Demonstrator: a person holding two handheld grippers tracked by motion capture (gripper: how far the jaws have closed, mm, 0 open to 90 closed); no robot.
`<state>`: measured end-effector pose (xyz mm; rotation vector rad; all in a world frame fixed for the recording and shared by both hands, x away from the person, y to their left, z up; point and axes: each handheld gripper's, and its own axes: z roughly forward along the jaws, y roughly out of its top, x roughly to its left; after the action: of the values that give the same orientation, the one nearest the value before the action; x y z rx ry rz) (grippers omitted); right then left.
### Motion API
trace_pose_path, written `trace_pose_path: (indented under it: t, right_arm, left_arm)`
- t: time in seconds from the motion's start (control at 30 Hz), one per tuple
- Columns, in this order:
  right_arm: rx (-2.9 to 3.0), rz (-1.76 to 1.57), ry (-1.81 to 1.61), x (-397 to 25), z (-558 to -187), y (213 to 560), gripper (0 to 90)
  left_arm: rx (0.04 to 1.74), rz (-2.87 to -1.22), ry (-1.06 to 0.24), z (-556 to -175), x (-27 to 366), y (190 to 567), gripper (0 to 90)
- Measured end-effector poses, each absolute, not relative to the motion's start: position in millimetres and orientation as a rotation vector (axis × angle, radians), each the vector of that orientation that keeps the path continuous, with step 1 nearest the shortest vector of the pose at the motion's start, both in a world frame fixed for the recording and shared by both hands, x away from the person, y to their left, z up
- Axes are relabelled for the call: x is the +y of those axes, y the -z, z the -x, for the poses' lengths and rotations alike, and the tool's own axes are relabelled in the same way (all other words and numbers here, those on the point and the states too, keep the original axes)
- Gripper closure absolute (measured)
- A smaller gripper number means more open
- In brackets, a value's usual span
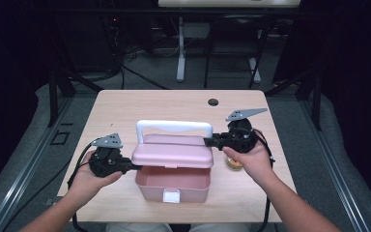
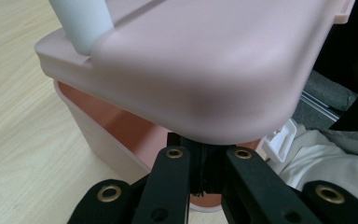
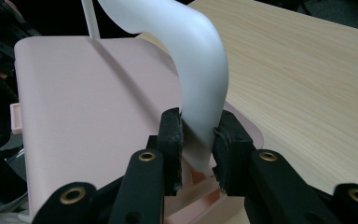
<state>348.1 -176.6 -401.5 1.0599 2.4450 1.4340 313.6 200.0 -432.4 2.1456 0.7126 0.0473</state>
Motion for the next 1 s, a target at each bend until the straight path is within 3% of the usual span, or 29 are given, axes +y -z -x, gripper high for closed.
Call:
trace_pose_path:
  t: [1.0]
  right_arm:
    - [2.345, -1.069, -1.451, -198.9, -331.7, 403.7, 74.2]
  left_arm:
    - [0.702, -2.123, -0.07, -318.6, 197.6, 416.6, 90.0]
